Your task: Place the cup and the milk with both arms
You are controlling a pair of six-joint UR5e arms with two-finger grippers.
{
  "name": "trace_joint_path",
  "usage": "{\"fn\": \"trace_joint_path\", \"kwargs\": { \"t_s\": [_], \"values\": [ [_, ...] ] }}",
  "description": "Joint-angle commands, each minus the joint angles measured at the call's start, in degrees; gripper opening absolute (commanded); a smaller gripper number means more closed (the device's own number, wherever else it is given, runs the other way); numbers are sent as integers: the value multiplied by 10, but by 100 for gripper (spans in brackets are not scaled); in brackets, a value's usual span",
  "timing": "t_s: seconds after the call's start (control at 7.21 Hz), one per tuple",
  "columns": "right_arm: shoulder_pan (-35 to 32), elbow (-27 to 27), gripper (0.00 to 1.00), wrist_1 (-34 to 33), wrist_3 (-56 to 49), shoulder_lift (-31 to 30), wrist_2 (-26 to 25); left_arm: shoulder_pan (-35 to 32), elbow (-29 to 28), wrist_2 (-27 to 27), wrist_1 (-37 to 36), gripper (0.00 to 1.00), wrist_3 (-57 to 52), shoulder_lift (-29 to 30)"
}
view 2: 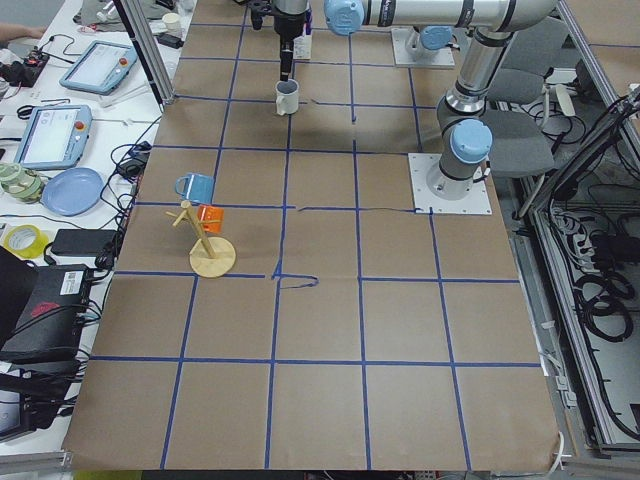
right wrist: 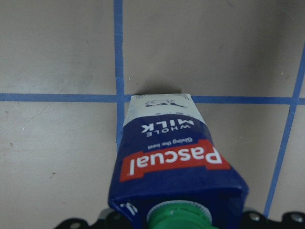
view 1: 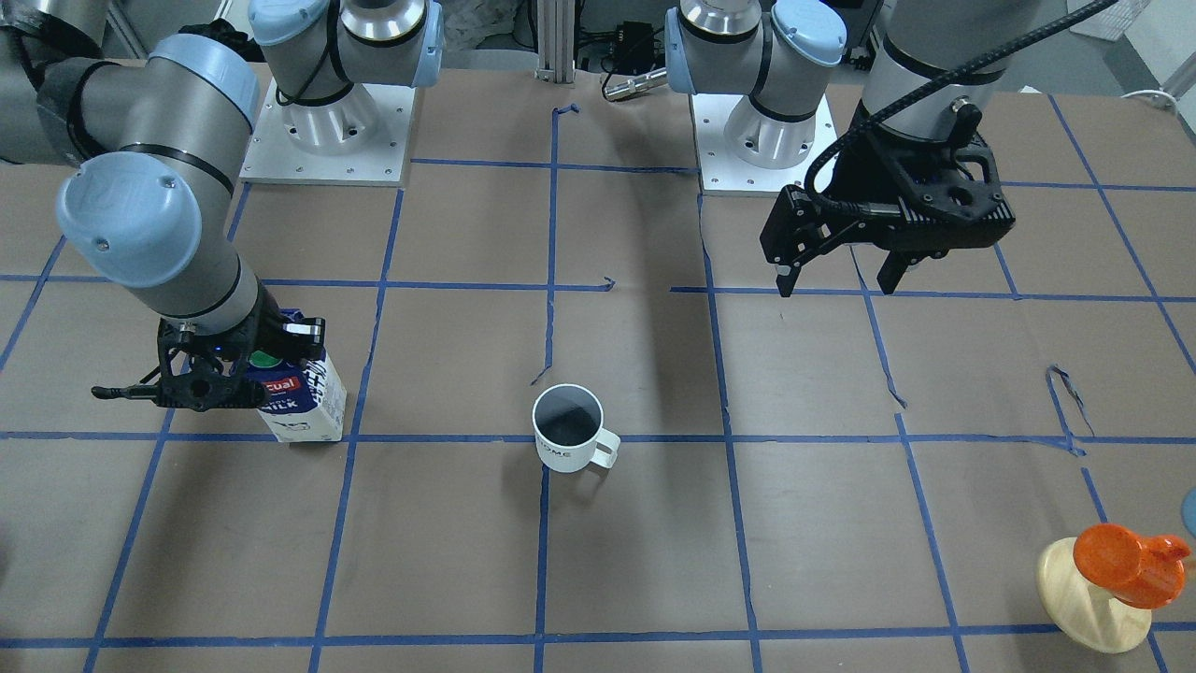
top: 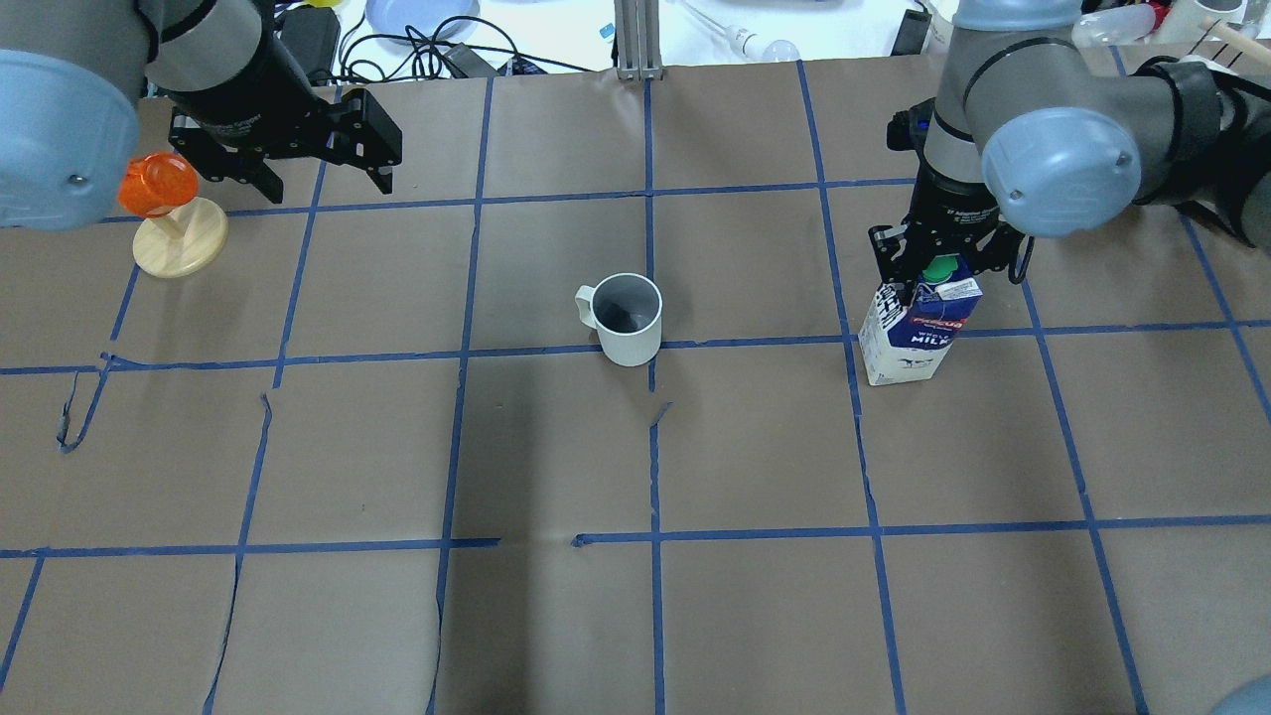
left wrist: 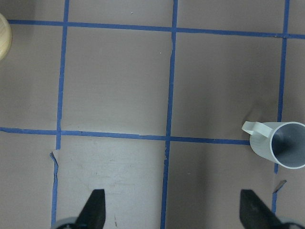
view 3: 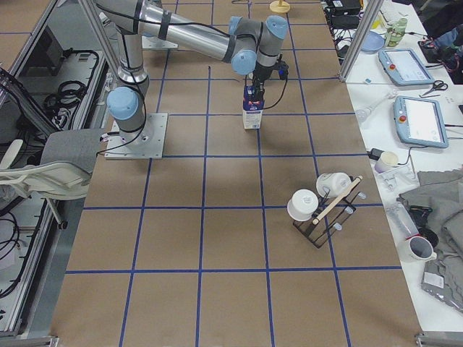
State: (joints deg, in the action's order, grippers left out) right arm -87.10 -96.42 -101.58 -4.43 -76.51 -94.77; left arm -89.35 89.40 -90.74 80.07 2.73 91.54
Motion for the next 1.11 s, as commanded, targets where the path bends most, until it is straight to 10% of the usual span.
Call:
{"fn": "trace_joint_path", "kwargs": {
  "t_s": [0.0, 0.97],
  "values": [
    [-1, 45, 53, 2, 8, 13, 55, 0, 3, -1, -1, 100, 0, -2],
    [-146, 125, 54, -5, 217, 77, 76, -3, 10, -1, 1, 100, 0, -7]
  ]
}}
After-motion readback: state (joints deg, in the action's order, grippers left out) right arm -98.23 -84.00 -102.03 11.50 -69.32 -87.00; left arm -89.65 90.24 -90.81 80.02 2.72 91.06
